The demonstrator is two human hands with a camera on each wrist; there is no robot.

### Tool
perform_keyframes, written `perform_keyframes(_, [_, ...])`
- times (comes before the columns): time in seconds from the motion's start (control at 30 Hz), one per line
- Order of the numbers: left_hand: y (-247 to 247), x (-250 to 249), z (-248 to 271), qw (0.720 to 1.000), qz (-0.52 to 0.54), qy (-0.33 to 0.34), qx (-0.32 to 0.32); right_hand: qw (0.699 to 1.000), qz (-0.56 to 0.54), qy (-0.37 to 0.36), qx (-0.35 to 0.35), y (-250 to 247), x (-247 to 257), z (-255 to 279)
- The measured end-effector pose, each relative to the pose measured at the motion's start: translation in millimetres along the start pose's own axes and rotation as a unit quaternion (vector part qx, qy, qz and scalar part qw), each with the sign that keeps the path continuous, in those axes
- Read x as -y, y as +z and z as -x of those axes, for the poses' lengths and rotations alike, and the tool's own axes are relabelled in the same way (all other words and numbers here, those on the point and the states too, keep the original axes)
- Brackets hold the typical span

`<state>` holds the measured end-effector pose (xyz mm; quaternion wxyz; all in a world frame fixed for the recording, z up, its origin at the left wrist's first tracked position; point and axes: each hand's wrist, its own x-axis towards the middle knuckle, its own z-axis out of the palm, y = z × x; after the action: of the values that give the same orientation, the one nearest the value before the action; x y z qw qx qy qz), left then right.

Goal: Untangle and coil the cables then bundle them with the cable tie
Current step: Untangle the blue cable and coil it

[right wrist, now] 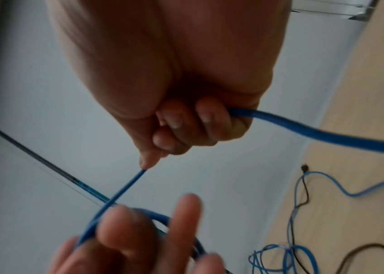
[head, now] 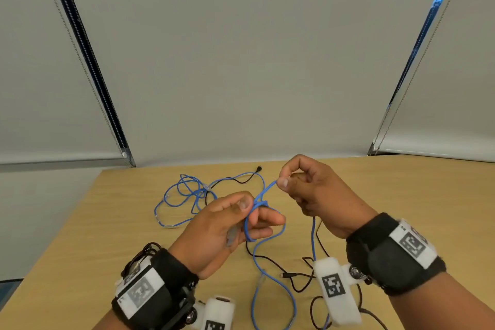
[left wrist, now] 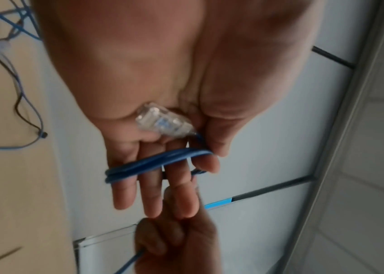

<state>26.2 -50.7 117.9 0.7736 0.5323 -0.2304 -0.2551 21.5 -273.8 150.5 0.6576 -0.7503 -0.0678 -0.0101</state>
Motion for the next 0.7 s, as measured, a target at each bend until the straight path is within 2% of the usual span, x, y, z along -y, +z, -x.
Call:
perform_keyframes(0.13, [3,-15,-2,0.993,0.102,0.057,0.018,0.999,0.009,0.020,0.029,8,-19,3])
perform_keyframes(0.2, [4,-24,-4,0.985,0.148,0.092,0.004,0.999,0.011,0.041,0.034,16,-29,9])
perform_keyframes(0.27, [1,-31,-8,0.977,0.161,0.130,-0.046,0.997,0.008,0.056,0.051,28,-37,17])
perform_keyframes(0.37, [-14,-31,-16,0.958,0.131,0.191,-0.167,0.992,0.011,0.078,0.096,48,-43,30])
perform_keyframes(0.43, [-27,-26,-20,0.943,0.041,0.222,-0.243,0.986,0.020,0.100,0.129,57,-43,38])
perform_keyframes(0.47, [-34,-23,-21,0.933,-0.039,0.230,-0.276,0.983,0.029,0.107,0.147,60,-43,41])
perform_keyframes(0.53, [-47,-16,-22,0.891,-0.242,0.221,-0.313,0.977,0.063,0.103,0.174,59,-37,45])
perform_keyframes(0.6, [-55,-6,-19,0.846,-0.412,0.168,-0.295,0.977,0.109,0.080,0.166,54,-26,44])
perform_keyframes(0.63, [-55,0,-17,0.831,-0.462,0.139,-0.276,0.978,0.133,0.062,0.150,49,-19,42])
perform_keyframes(0.67, [-54,6,-13,0.831,-0.482,0.114,-0.253,0.979,0.154,0.042,0.127,44,-12,38])
perform_keyframes(0.7, [-51,12,-9,0.843,-0.479,0.094,-0.228,0.979,0.174,0.019,0.101,39,-7,33])
